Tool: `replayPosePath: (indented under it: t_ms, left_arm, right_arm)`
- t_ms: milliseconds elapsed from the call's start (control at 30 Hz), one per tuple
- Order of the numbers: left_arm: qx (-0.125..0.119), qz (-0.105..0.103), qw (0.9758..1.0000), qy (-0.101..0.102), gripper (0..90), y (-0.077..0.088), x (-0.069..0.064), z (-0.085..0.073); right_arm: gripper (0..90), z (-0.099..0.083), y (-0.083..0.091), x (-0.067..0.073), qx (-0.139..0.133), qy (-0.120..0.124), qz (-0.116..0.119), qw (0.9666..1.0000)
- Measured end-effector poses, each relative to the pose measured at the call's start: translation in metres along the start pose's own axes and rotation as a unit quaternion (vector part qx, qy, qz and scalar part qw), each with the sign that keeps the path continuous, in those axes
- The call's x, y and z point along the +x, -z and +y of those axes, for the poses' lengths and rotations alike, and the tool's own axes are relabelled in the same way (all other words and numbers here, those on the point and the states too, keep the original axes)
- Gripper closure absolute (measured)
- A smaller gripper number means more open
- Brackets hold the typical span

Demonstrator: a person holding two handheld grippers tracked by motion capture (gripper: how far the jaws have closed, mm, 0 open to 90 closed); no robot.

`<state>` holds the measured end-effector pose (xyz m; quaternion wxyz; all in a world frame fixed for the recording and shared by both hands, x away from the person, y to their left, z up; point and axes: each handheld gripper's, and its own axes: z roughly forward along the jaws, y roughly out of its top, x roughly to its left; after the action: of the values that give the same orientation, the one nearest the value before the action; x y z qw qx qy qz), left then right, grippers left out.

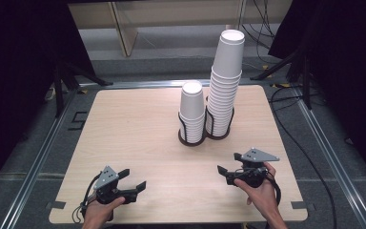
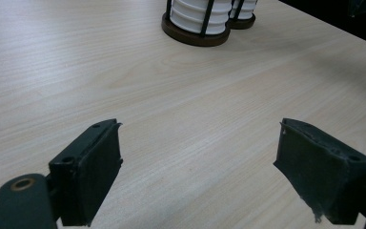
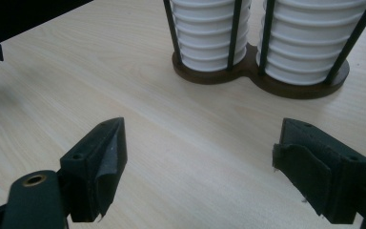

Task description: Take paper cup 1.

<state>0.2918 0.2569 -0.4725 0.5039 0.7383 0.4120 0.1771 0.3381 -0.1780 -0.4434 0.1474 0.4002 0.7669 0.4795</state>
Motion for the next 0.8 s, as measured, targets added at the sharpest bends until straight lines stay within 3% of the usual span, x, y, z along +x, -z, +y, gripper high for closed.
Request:
replayPosePath:
  t_ms: [67,233,300,367,433,500,633,667,700,800]
  left_arm:
    - [-0.006,0.001,1.0,0.004,14.5,-0.001,0.0,0.0]
    - [-0.002,0.006,1.0,-0.002,14.5,0.001,0.001,0.001]
    - [-0.01,0.0,0.9999,0.011,14.5,0.0,0.0,-0.001]
    - [-0.004,0.005,1.0,-0.005,14.5,0.0,0.002,0.0]
    - [-0.006,0.005,1.0,-0.002,14.5,0.0,0.002,0.0]
    - [-0.008,0.005,1.0,-0.002,14.5,0.0,0.002,0.0]
    - [-0.005,0.005,1.0,-0.003,14.5,0.0,0.001,0.0]
    - [-0.007,0.004,1.0,-0.001,14.5,0.0,0.001,0.0]
    - [-0.005,0.005,1.0,-0.001,14.5,0.0,0.001,0.0]
    - [-0.002,0.006,1.0,-0.002,14.5,0.0,0.002,-0.001]
  right_arm:
    - [17.2,0.004,0.0,0.0,0.001,0.015,-0.006,0.9999]
    - [16.3,0.015,-0.007,0.005,-0.009,0.017,0.01,0.9998]
    - [16.2,0.021,-0.009,0.005,-0.011,0.026,0.009,0.9996]
    - [16.2,0.027,-0.011,0.007,-0.021,0.022,0.017,0.9994]
    - [16.2,0.034,-0.013,0.006,-0.03,0.029,0.016,0.999]
    - [16.2,0.041,-0.016,0.008,-0.034,0.017,0.024,0.999]
    - [16.2,0.054,-0.019,0.007,-0.047,0.037,0.015,0.9981]
    - [16.3,0.058,-0.021,0.009,-0.048,0.025,0.027,0.9982]
    - [16.4,0.06,-0.021,0.007,-0.05,0.032,0.02,0.998]
    - [16.6,0.066,-0.025,0.006,-0.059,0.02,0.026,0.9977]
